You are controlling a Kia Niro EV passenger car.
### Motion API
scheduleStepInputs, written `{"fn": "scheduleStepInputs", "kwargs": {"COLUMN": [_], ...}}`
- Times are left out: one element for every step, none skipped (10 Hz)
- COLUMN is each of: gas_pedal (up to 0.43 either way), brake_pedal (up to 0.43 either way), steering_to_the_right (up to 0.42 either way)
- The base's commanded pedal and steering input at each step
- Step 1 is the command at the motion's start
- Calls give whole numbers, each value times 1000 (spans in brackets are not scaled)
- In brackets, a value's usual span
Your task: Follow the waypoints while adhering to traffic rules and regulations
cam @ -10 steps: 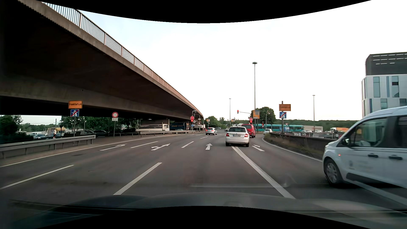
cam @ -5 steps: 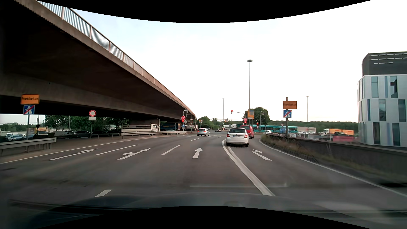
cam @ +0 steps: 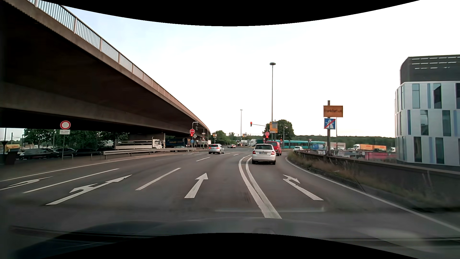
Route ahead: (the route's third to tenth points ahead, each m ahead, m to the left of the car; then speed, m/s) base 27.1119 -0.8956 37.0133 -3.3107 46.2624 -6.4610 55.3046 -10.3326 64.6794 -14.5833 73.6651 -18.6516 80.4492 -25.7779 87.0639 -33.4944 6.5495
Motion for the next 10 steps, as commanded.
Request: {"fn": "scheduleStepInputs", "kwargs": {"gas_pedal": [59,59,59,59,59,59,59,59,59,59], "brake_pedal": [0,0,0,0,0,0,0,0,0,0], "steering_to_the_right": [68,67,67,65,63,57,50,44,34,25]}}
